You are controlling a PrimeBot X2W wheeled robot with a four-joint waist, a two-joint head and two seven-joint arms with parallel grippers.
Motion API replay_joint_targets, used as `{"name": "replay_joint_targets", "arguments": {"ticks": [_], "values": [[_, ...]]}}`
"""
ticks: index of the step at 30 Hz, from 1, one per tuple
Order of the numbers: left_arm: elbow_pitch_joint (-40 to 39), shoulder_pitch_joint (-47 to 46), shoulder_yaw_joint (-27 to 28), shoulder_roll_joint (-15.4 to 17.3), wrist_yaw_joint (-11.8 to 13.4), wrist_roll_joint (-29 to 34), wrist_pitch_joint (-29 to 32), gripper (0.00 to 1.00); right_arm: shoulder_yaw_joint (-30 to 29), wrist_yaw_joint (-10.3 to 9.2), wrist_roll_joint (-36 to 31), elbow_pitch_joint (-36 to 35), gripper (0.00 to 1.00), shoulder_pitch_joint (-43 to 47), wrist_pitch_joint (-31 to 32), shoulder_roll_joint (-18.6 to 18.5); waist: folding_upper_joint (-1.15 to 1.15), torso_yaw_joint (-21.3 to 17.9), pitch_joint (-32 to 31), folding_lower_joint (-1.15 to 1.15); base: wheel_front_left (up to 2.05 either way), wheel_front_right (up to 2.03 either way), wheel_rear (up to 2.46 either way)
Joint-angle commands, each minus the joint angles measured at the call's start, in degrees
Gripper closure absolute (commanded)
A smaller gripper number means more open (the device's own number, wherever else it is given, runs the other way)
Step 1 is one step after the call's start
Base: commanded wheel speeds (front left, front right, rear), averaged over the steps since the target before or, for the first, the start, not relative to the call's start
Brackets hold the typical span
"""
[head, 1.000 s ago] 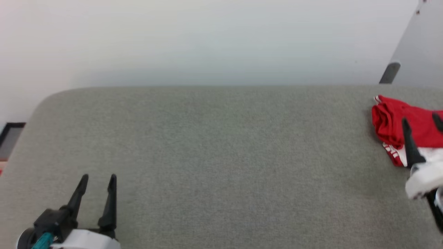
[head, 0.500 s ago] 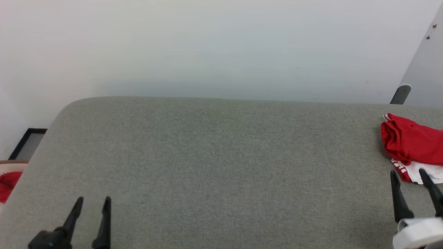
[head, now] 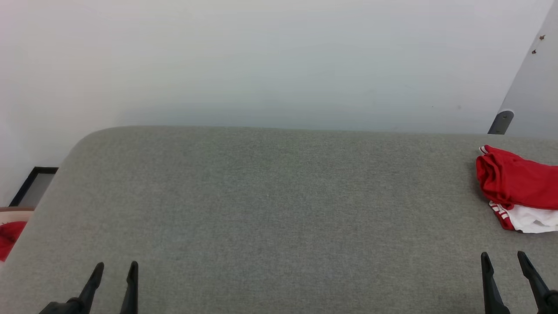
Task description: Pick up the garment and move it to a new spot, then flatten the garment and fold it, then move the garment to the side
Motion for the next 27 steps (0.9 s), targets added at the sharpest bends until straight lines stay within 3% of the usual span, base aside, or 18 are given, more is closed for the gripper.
{"name": "replay_joint_targets", "arguments": {"ticks": [1, 18, 19, 23, 27], "values": [[-0.1, 0.2, -0.1, 0.2, 0.0, -0.3, 0.0, 0.0, -0.3, -0.06, -0.3, -0.5, 0.0, 0.6, -0.2, 0.3, 0.0, -0.2, 0.0, 0.0, 0.0, 0.0, 0.0], [-0.4, 0.5, -1.2, 1.3, 0.0, 0.3, 0.0, 0.0, -0.3, -0.06, -1.6, -3.1, 0.0, 2.9, -0.2, 1.9, 0.0, -0.4, 0.3, 0.0, 0.0, 0.0, 0.0], [0.1, 0.1, -1.3, 0.9, 0.0, -0.2, 0.0, 1.0, -0.3, 0.0, -1.4, -2.5, 1.0, 2.1, 0.0, 1.8, 0.0, -0.4, 0.3, 0.0, 0.0, 0.0, 0.0], [2.2, 1.0, -2.0, -0.9, 0.0, -0.5, 0.0, 1.0, -0.2, 0.0, -1.3, -0.1, 1.0, 2.1, 0.4, 2.4, 0.0, -0.4, 0.4, 0.0, 0.0, 0.0, 0.0], [2.3, 0.1, -1.6, -1.6, 0.0, -4.6, 1.3, 1.0, -0.5, 0.0, 3.5, 0.6, 1.0, 0.9, 1.8, 2.6, 0.0, -0.5, 0.5, 0.0, 0.0, 0.0, 0.0]]}}
